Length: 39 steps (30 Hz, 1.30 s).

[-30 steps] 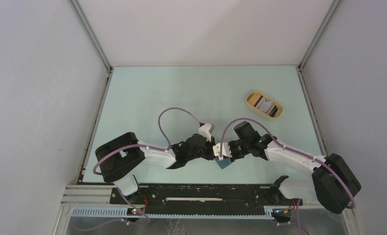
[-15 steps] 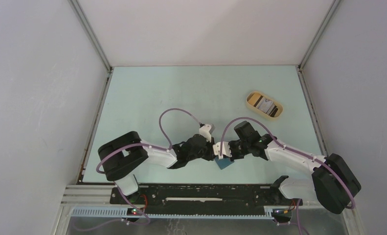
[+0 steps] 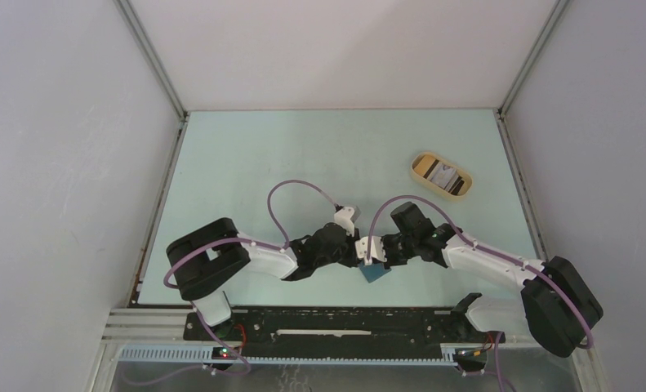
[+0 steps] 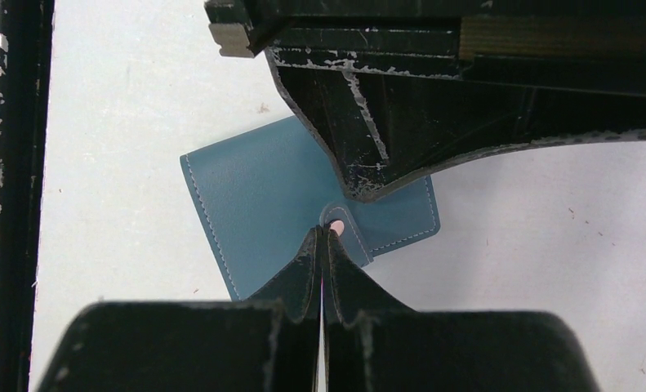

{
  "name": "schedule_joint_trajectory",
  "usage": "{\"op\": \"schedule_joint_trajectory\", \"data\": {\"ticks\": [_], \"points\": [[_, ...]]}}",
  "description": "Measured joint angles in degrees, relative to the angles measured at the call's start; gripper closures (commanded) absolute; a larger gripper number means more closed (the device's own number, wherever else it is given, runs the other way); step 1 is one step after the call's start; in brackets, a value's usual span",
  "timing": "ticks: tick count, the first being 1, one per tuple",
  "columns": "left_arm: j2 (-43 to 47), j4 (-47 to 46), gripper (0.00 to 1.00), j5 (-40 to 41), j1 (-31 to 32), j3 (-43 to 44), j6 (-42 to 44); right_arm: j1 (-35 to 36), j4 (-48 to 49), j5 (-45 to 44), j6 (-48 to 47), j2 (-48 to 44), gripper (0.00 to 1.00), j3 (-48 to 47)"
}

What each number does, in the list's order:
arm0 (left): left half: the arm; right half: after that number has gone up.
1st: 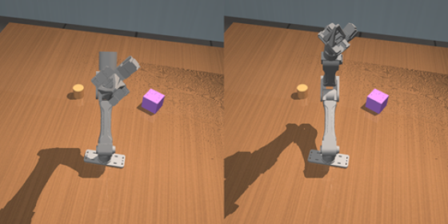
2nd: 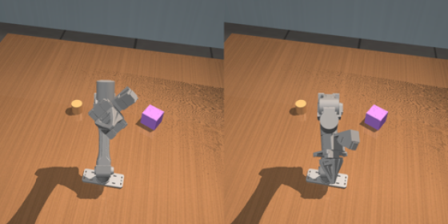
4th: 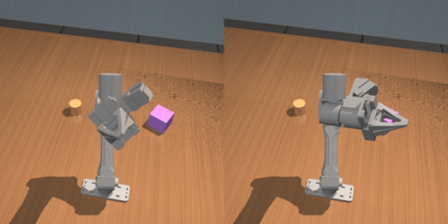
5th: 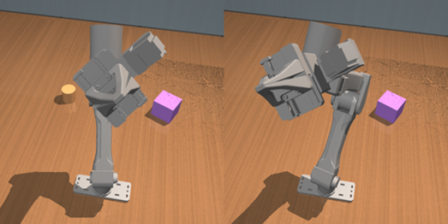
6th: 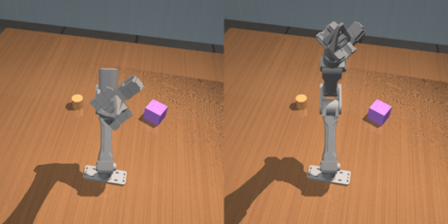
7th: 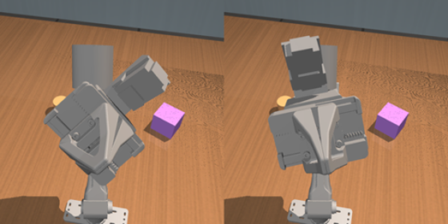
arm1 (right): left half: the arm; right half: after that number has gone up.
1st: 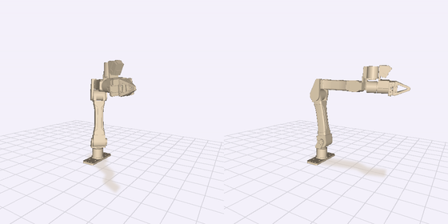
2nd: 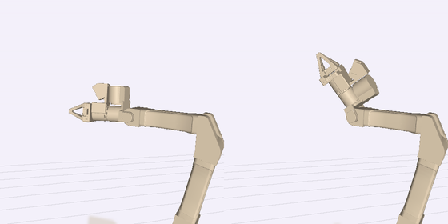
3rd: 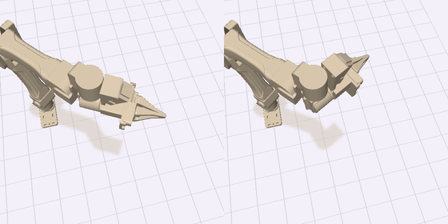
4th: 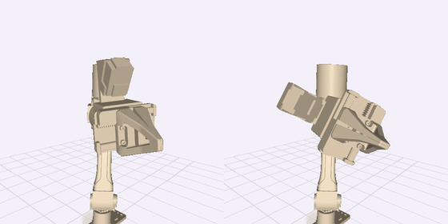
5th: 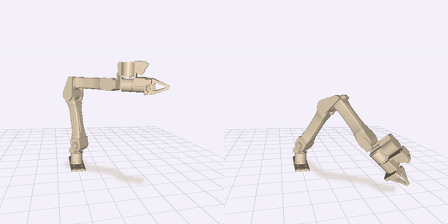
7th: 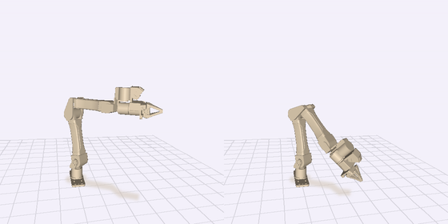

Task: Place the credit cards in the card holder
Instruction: Close the card holder at the center of the board.

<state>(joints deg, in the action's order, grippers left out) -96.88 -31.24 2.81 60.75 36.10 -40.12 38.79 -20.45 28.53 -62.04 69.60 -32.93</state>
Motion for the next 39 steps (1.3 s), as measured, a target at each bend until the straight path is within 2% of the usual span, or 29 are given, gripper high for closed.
{"op": "schedule_joint_trajectory", "data": {"ticks": [25, 39], "points": [[-0.48, -0.81, 0.95, -0.02, -0.02, 0.0, -0.02, 2.4, 0.52, -3.04, 1.33, 0.63, 1.0, -0.24], [-0.48, -0.81, 0.95, -0.02, -0.02, 0.0, -0.02, 2.99, -2.29, -4.13, 2.4, 3.5, 1.0, -3.23]]}}
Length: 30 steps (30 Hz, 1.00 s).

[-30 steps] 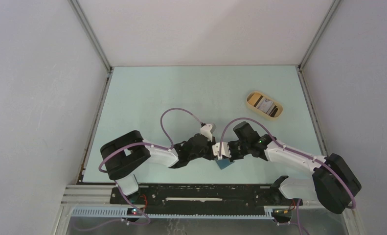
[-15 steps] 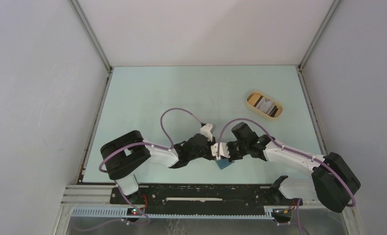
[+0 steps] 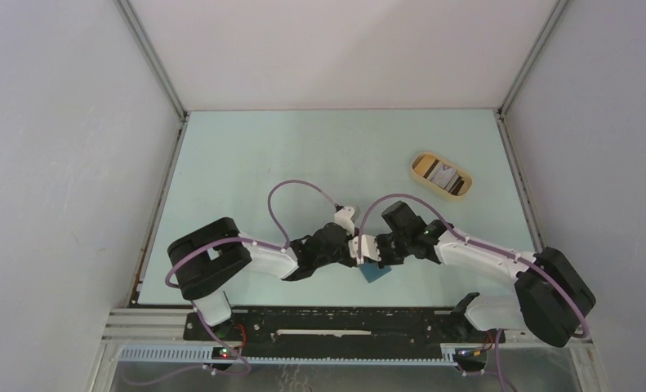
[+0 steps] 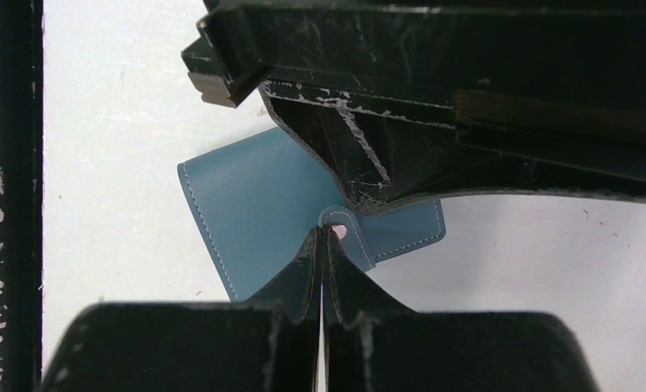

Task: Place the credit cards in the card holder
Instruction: Close the card holder at the center of the board.

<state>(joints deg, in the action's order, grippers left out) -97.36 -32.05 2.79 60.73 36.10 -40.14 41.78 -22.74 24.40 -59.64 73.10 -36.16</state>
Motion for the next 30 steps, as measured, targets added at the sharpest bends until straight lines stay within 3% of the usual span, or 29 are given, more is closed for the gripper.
{"op": "schedule_joint_trajectory", "data": {"ticks": [30], "points": [[4.96, 0.59, 0.93, -0.15, -2.05, -4.13, -1.44, 5.68, -4.79, -6.86, -1.18, 5.49, 1.0, -5.66]]}}
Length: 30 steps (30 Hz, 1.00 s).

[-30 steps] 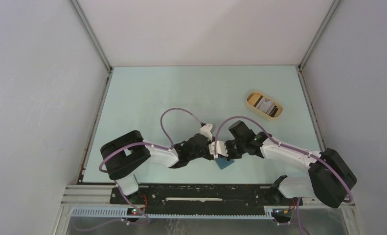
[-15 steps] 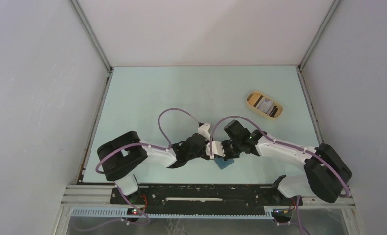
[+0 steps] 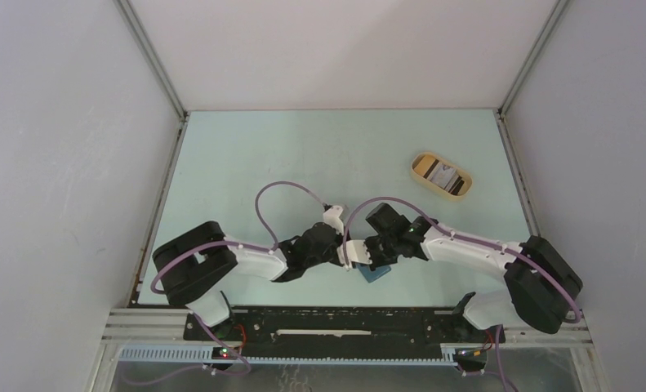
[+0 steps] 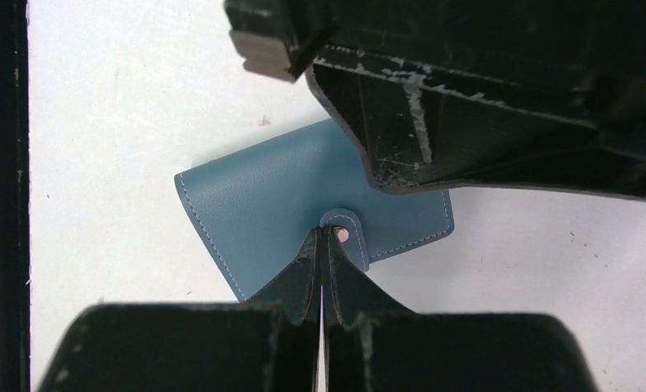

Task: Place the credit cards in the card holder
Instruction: Close the card holder at the center of the board.

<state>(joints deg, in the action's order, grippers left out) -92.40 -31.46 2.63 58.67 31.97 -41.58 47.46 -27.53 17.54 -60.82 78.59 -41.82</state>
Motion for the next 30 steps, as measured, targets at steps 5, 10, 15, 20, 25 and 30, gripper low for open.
{"op": "schedule_joint_trajectory", "data": {"ticks": [5, 10, 15, 20, 25, 30], "points": [[1.75, -0.22, 0.93, 0.02, -0.7, -1.55, -0.07, 0.66, -1.51, -1.03, 0.5, 1.07, 0.89, -1.46], [5.73, -0.22, 0.91, 0.17, -1.09, -4.46, 0.0, -0.42, -3.17, 0.92, 2.69, 0.76, 0.63, -1.99], [12.52, 0.26, 0.83, 0.7, -1.11, -7.96, 1.03, -4.26, -5.53, 4.33, 4.13, -3.87, 0.45, -1.97], [25.42, 4.9, 0.63, 3.04, -1.11, -11.32, 4.48, -10.01, -8.48, 7.08, 4.68, -12.48, 0.31, -2.03], [41.03, 12.24, 0.37, 6.51, -1.11, -12.0, 8.61, -16.79, -11.21, 9.9, 6.14, -20.81, 0.18, -2.14], [54.49, 19.37, 0.16, 8.92, -1.16, -12.02, 12.22, -24.59, -13.35, 13.44, 9.79, -27.26, 0.01, -3.21]]}}
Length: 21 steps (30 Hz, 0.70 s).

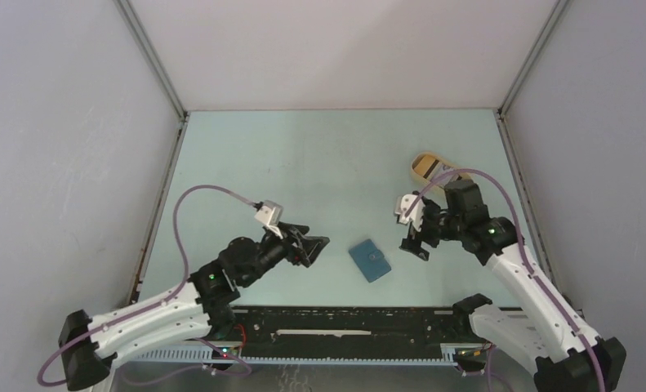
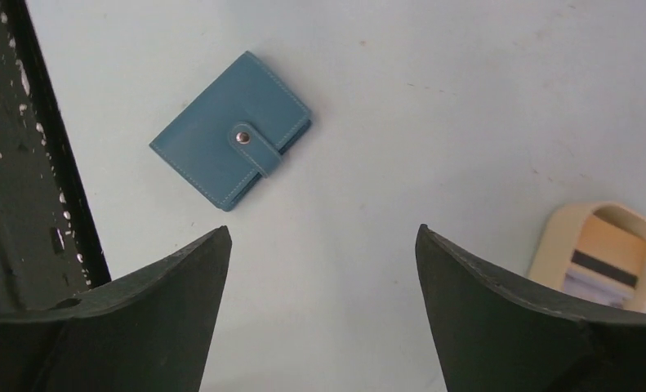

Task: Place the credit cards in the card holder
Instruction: Close the card holder at the center of the board, then reset both arms

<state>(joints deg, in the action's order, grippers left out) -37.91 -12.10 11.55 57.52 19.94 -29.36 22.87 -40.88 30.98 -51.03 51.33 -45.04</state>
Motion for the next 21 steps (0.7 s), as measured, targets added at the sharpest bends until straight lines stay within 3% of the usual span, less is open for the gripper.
{"op": "schedule_joint_trajectory", "data": {"ticks": [8, 14, 21], "points": [[11.41, 12.2, 0.05, 3.28, -0.07, 0.17, 1.73, -14.47, -4.5, 9.11, 7.63, -3.61, 0.0, -6.1], [12.11, 20.15, 0.0, 4.48, -0.07, 3.48, 2.49, -20.81, -3.85, 11.89, 17.22, -3.21, 0.0, -7.65], [11.17, 30.6, 0.0, 7.15, -0.07, 14.73, 5.07, -26.6, 0.35, 13.14, 29.38, -3.8, 0.0, -7.67]]}}
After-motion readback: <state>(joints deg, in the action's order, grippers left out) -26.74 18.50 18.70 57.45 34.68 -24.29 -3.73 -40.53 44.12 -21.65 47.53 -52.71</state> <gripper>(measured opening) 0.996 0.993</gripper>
